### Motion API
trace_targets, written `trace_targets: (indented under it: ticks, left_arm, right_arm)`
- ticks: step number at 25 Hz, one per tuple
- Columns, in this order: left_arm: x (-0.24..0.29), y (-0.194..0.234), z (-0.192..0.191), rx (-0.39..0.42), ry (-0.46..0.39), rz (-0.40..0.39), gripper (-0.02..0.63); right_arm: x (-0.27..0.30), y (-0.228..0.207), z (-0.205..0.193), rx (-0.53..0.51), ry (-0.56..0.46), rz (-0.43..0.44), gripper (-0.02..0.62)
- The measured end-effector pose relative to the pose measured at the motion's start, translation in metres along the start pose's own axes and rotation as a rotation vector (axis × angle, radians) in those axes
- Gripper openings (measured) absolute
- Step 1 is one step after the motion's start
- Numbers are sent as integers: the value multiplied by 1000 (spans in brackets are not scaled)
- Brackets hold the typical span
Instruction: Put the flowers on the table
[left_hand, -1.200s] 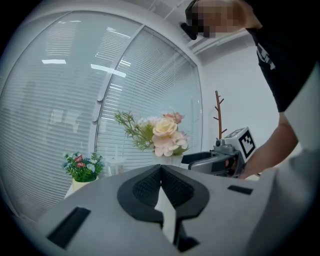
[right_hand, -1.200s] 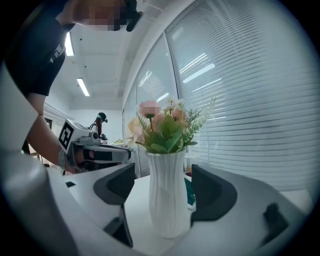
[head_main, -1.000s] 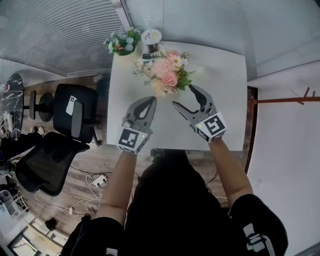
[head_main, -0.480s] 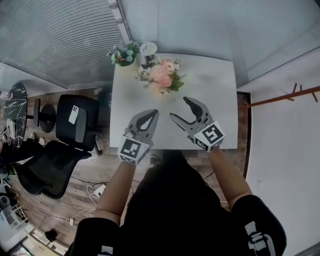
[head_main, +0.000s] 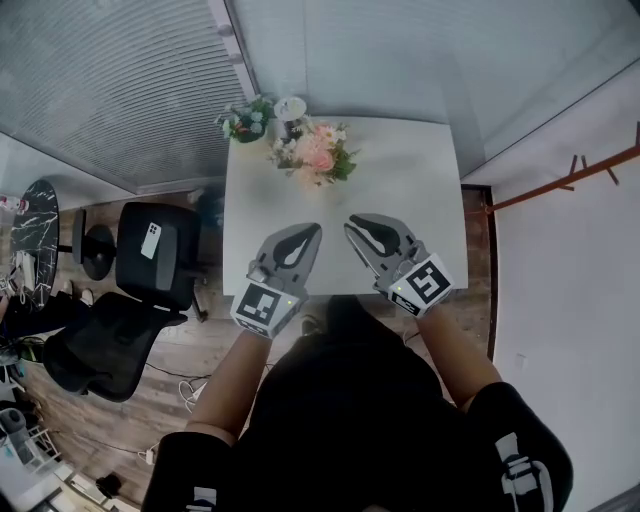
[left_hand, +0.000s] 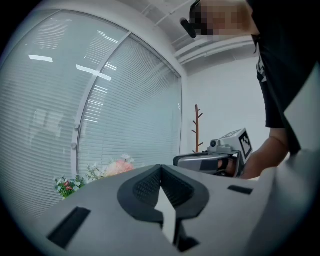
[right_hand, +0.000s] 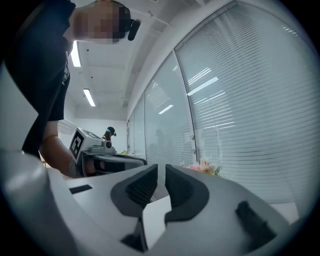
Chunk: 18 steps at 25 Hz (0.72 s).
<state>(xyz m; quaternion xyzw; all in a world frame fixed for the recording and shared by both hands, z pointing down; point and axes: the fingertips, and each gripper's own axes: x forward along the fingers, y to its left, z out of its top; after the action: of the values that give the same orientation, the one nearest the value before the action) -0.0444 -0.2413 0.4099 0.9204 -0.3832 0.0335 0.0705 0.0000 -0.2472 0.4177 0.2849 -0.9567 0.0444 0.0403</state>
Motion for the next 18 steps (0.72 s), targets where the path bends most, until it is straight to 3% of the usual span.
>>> trace_targets:
  ticks: [4, 18]
  left_arm:
    - [-5, -12, 19, 11, -21, -24, 12]
    - [-15, -26, 45, 23, -56, -41, 12]
  right_arm:
    - [-8, 9, 20, -11, -23, 4, 31]
    - [-18, 21, 45, -36, -34, 2, 20]
